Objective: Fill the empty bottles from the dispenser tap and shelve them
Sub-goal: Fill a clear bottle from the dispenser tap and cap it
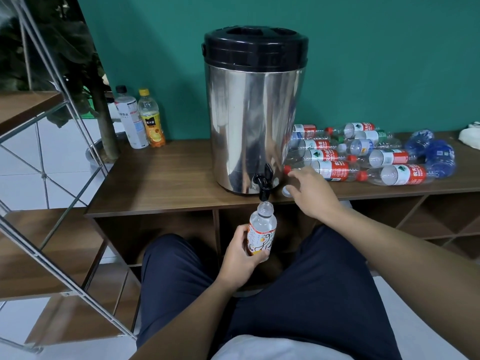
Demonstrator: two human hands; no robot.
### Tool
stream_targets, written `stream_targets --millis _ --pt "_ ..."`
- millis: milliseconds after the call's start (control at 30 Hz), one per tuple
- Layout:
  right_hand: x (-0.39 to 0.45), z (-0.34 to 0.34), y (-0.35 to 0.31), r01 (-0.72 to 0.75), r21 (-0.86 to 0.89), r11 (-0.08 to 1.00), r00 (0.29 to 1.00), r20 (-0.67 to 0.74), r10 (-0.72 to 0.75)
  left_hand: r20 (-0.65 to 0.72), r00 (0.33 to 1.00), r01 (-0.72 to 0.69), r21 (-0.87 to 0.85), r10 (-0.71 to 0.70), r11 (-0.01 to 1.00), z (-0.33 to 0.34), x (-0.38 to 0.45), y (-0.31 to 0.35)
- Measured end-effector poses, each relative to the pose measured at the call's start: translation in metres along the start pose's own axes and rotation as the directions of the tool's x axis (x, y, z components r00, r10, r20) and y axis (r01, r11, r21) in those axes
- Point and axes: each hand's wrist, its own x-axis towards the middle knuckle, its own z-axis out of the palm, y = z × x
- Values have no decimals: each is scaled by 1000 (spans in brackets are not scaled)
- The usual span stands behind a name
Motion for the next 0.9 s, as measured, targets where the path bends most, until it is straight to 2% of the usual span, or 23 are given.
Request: stream_targets --millis 200,467,533,700,900 --pt "13 10 12 -12 -96 995 991 133 25 26 1000 4 -6 -4 1000 0 -3 1" --pt "16 28 26 -8 -46 999 993 119 14 25 1000 13 -29 -12 999 1 -10 9" --pt "10 22 26 15 23 1000 993 115 -17 21 1000 8 -25 -7 1000 0 -10 11" --pt "-26 -1 4 118 353 928 977 128 -173 16 1000 1 -23 -1 1000 3 -13 19" --pt "-50 -11 -12 217 400 891 950 122 -286 14 1000 -24 -29 24 999 4 -19 30"
